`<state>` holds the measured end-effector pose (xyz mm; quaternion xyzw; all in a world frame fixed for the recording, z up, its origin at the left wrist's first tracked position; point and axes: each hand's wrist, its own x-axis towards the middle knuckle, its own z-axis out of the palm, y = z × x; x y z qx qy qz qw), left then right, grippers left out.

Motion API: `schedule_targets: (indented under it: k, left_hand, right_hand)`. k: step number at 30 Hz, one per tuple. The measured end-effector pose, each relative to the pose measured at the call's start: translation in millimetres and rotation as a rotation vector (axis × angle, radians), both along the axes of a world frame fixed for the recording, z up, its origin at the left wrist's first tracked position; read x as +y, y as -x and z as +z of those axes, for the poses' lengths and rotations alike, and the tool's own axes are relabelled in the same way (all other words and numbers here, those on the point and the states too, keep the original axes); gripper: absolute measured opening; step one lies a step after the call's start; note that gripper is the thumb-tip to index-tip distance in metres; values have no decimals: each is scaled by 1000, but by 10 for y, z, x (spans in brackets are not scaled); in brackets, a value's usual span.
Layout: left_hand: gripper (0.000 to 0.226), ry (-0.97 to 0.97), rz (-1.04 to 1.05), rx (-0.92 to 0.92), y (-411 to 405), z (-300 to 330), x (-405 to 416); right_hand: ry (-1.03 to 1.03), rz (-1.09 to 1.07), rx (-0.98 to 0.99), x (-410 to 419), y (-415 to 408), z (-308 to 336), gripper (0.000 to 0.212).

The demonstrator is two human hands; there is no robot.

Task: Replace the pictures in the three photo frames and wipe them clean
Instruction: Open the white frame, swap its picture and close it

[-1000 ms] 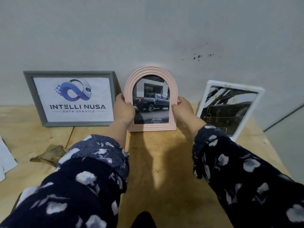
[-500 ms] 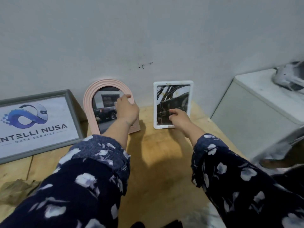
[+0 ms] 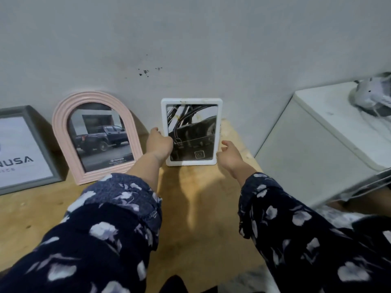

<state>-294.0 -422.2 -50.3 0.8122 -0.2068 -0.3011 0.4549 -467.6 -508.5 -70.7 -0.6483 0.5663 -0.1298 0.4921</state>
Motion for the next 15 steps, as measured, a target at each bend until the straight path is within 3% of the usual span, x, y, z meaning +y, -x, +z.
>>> schedule_targets:
  k: [9, 15]
  left_hand:
    - [68, 53, 125, 50, 180, -183, -148]
    - [68, 104, 237, 146, 256, -60, -52]
  right_hand:
    - [96, 130, 43, -232, -99, -276, 26]
    - [174, 161, -18, -161, -141, -85, 36]
